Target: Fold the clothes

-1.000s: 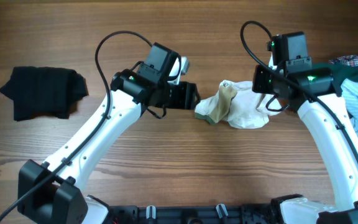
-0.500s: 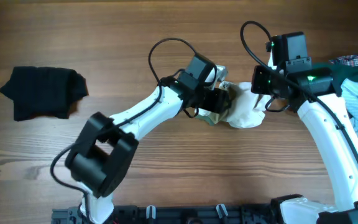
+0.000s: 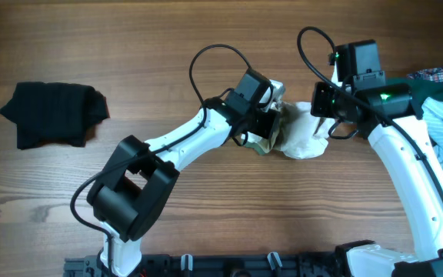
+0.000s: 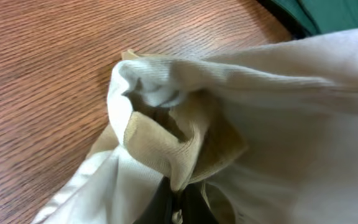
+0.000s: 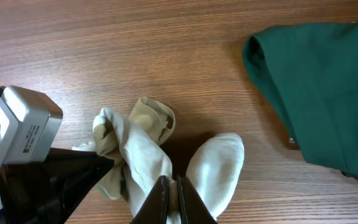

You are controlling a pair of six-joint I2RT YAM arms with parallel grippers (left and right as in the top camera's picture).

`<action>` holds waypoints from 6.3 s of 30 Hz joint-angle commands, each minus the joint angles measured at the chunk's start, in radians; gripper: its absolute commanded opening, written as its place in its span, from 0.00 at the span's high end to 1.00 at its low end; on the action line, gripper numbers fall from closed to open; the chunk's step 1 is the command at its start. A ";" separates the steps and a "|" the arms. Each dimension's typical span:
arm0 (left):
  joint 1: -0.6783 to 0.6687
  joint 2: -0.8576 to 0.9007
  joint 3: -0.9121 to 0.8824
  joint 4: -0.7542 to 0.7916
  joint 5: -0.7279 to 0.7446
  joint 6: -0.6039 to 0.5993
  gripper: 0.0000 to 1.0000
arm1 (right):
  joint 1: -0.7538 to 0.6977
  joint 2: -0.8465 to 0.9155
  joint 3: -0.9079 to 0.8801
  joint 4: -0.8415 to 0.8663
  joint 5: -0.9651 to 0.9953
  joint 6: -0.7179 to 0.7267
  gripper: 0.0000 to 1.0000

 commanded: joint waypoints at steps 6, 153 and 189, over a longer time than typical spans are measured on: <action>0.063 -0.148 0.129 -0.258 -0.137 0.069 0.96 | -0.001 -0.009 0.014 -0.007 -0.012 0.016 0.96; 0.551 0.205 0.246 -0.288 -0.239 0.188 0.87 | 0.203 0.591 0.015 0.219 -0.182 -0.064 0.96; 0.260 0.043 0.263 -1.004 -0.311 -0.055 0.67 | 0.084 0.396 0.015 0.160 -0.289 0.077 0.47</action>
